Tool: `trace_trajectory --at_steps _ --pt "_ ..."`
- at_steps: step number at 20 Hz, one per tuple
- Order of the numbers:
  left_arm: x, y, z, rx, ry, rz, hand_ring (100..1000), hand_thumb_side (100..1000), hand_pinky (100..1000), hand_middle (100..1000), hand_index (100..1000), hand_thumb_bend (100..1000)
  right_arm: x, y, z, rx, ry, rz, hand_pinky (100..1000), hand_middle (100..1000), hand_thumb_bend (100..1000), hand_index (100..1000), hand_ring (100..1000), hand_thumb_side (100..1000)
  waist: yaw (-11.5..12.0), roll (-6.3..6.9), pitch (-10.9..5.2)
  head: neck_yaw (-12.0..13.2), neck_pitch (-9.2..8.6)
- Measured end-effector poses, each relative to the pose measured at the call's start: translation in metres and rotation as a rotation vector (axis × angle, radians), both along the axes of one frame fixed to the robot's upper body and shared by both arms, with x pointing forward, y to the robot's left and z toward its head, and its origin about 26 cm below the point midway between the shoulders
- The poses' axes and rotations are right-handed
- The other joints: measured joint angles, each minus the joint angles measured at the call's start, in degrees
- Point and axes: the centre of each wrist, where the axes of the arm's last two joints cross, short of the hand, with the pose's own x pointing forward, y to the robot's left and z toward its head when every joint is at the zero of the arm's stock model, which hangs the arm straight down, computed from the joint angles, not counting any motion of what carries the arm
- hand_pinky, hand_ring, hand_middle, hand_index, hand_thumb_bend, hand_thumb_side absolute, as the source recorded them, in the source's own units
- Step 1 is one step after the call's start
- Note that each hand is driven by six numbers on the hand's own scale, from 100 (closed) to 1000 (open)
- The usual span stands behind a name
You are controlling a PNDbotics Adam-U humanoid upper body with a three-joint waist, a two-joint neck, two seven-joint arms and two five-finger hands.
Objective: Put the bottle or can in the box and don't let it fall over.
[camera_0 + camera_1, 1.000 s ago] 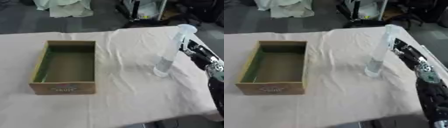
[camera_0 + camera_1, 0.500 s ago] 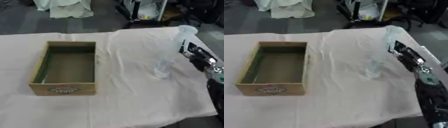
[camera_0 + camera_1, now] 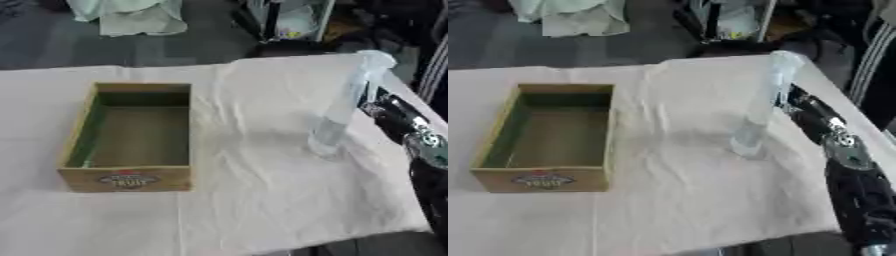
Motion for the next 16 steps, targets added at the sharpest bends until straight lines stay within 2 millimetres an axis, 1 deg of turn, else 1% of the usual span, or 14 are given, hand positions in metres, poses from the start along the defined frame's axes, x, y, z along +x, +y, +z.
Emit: trace_trajectory --at_steps 9,16 --pt "0.000 0.000 0.000 0.001 0.000 0.000 1000 809 1000 1000 772 100 0.000 0.000 0.000 0.007 -0.004 -0.022 1000 1000 100 1000 1000 470 -0.12 0.01 0.07 0.01 -0.02" --pt "0.000 0.000 0.000 0.003 0.000 0.002 1000 807 1000 1000 772 100 -0.005 -0.012 0.003 -0.016 -0.010 -0.054 1000 1000 100 1000 1000 470 -0.47 -0.02 0.01 0.16 -0.01"
